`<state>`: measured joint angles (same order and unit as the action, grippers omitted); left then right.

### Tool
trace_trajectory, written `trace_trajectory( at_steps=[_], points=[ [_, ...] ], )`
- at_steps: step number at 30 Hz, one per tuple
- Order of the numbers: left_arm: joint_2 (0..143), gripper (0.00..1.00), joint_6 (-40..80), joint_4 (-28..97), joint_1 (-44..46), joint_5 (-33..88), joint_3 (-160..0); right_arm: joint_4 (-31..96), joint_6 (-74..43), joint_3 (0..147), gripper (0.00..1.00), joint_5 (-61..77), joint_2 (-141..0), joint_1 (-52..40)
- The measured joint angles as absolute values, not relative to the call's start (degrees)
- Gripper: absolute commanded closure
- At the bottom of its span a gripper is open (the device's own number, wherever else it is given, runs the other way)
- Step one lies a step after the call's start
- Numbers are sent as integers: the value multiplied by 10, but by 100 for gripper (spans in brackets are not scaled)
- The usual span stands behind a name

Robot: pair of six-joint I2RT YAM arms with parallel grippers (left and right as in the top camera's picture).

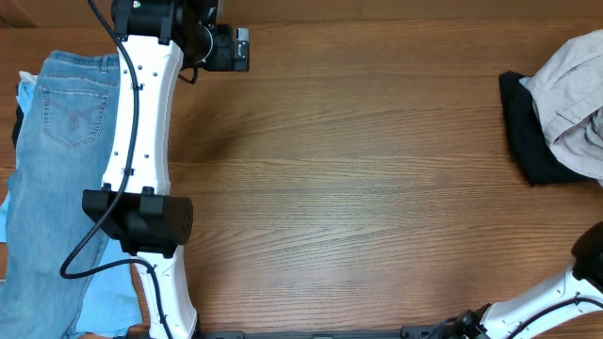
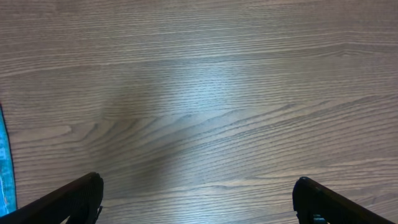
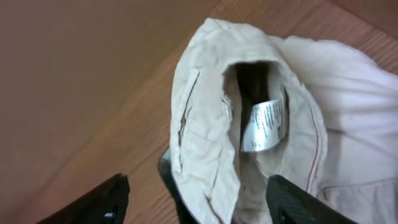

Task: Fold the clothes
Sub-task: 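Lower the shorts with the right gripper onto the black garment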

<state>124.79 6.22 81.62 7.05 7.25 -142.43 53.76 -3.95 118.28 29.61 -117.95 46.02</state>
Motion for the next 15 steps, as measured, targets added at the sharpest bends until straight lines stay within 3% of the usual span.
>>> trace_trajectory(
  at_steps=[4,7,15],
  points=[
    [1248,0,60,817,70,72,-1423,496,-17,1183,29,274,-1193,447],
    [1248,0,59,817,70,72,-1421,474,-8,1183,36,252,-1212,435],
    [1248,0,59,826,70,72,-1421,406,-108,1183,31,146,-1261,374]
  ],
)
